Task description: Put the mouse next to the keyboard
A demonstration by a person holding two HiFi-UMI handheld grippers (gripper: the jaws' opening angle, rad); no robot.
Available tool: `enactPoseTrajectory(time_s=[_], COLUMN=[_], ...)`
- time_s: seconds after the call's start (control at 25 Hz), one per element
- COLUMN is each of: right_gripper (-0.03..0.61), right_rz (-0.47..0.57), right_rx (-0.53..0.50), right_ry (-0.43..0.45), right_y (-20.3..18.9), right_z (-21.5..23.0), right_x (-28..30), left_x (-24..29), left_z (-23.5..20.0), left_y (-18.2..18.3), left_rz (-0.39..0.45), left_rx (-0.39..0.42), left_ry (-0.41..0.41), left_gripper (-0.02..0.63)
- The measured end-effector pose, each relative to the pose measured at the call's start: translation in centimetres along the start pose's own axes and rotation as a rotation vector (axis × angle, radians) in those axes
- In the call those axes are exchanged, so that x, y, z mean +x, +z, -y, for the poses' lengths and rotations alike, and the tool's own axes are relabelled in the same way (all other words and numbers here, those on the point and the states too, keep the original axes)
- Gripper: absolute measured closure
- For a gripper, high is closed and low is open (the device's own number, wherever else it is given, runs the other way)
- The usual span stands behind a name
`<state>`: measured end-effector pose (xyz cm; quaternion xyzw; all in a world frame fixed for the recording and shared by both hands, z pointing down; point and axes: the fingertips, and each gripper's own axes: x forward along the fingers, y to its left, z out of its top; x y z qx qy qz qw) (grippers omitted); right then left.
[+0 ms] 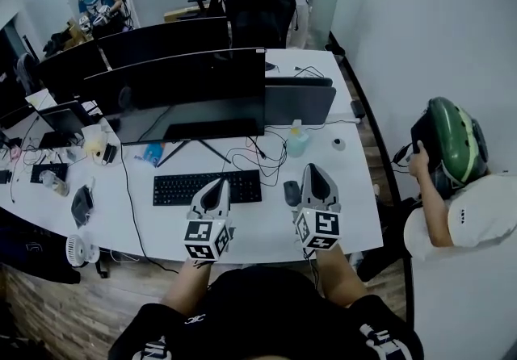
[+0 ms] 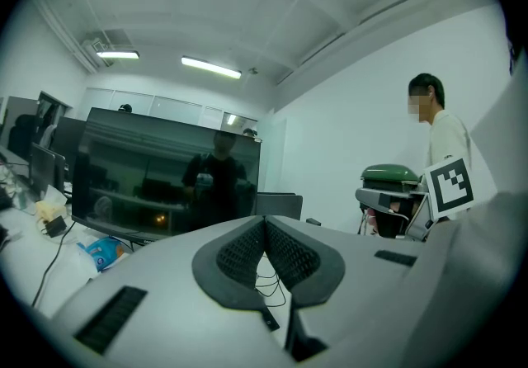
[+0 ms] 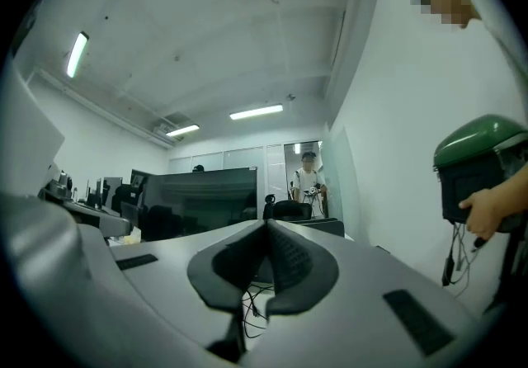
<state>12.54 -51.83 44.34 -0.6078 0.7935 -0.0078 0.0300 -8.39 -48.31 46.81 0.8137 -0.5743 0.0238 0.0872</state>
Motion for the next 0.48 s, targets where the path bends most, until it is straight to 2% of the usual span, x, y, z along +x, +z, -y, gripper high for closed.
enactPoseTrajectory(time_s=[0.48], right_gripper=[0.565], right_rz=[-0.001], right_rx=[-0.03], right_ry=[0.03], right_y=[0.0], right_z=[-1.4], right_x=[0.6], left_x=[0.1], left_z=[-0.8], left_y=[0.2], left_rz=[0.008], left_rx=[-0.002], left_ry=[0.005], left_gripper=[0.597])
